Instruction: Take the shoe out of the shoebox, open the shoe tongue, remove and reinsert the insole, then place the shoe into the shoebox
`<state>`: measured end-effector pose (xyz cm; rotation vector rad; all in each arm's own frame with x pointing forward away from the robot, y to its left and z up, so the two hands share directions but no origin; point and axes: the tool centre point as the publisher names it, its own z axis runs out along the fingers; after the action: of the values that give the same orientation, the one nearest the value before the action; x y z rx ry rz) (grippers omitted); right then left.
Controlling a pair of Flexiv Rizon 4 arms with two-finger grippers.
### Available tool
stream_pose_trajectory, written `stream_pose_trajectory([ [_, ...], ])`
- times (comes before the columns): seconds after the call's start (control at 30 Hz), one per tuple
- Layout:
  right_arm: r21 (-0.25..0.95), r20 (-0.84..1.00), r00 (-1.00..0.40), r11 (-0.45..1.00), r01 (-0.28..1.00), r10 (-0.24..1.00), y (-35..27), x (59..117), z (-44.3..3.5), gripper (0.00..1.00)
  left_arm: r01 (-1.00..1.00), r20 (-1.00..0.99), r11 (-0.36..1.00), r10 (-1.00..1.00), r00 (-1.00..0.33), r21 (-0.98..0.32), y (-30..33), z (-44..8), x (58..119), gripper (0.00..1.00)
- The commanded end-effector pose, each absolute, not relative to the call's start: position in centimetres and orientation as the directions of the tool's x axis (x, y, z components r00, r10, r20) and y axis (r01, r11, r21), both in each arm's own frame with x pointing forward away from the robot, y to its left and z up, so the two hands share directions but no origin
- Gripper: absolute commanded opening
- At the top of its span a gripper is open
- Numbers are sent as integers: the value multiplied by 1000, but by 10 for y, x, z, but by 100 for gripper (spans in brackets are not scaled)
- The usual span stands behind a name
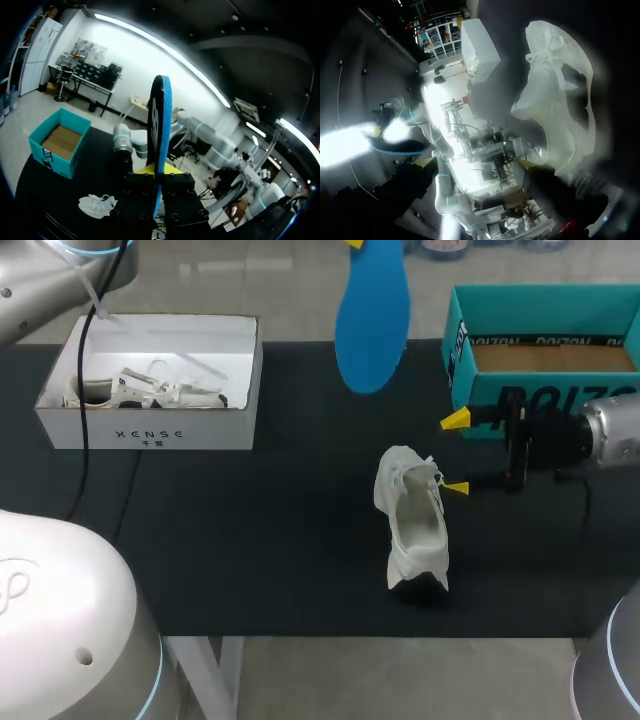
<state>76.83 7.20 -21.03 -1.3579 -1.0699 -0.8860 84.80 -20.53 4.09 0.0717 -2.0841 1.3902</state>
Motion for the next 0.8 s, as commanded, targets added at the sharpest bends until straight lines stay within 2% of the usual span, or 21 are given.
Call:
stream_pose_trajectory([
  [0.03, -266, 958, 265, -7, 964, 108, 85, 779, -200, 100, -372, 521, 443, 284, -805, -816, -205, 41, 847, 0],
  [0.2, -244, 965, 240, 27, 969, 103, 99, 795, -200, 100, -372, 521, 443, 284, -805, -816, -205, 41, 847, 0],
  [0.5, -204, 964, 206, -25, 979, 169, 103, 812, -206, 100, -372, 521, 443, 284, -805, -816, -205, 41, 847, 0],
  [0.8, -204, 964, 206, -25, 979, 169, 103, 812, -206, 100, -372, 521, 443, 284, -805, -816, -205, 41, 847, 0],
])
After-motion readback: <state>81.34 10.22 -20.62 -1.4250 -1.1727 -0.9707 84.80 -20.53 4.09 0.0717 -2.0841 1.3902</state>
